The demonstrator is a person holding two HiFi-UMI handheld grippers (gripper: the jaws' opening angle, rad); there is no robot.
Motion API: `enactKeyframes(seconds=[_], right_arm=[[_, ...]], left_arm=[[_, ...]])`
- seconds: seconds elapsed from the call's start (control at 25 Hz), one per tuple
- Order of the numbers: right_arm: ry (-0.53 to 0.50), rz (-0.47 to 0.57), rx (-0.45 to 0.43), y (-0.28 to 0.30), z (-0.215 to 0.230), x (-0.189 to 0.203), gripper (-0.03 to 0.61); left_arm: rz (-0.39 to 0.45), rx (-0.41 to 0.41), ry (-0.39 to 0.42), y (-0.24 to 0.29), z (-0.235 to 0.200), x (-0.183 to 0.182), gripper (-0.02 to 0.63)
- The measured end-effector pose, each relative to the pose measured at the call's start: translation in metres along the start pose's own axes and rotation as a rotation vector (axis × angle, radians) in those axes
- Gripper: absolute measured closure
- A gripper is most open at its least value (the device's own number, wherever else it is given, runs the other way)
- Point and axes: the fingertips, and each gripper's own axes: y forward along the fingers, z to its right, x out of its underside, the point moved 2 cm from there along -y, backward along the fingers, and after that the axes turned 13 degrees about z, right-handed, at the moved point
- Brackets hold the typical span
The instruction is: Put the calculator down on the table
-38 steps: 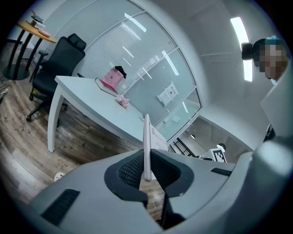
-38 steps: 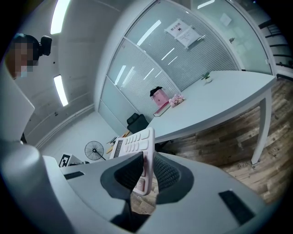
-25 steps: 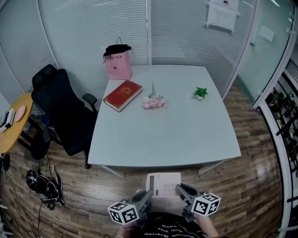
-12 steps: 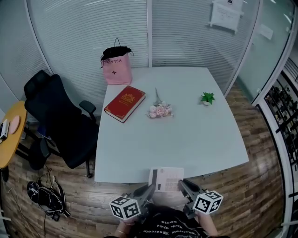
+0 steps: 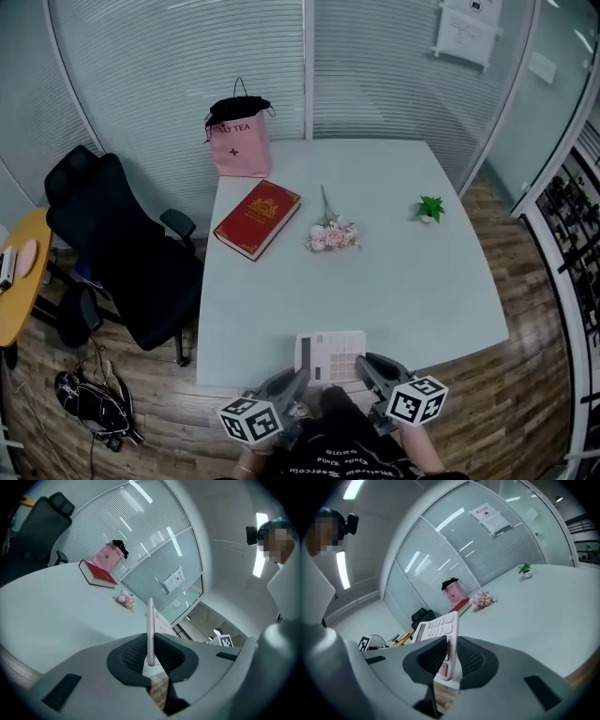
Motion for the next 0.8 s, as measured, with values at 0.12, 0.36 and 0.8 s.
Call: enactKeyframes(seconds=[0.12, 0.36, 0.8], right_arm=[[-0.01, -0.024, -0.031, 0.02, 0.004, -0.01, 0.502], [-0.024, -0.07, -0.09, 0.061, 0.011, -0.035, 0.502], [-0.103, -0.151, -0.138, 0.136, 0.025, -0.066, 0.5]], left_arm=[[0.025, -0.03, -0.003, 0.011, -0.006, -0.011, 0.558], [0.074, -0.097, 0.003, 0.036, -0.014, -0.038, 0.558], [0.144, -0.158, 0.016, 0.08, -0.042, -0.08, 0.558]])
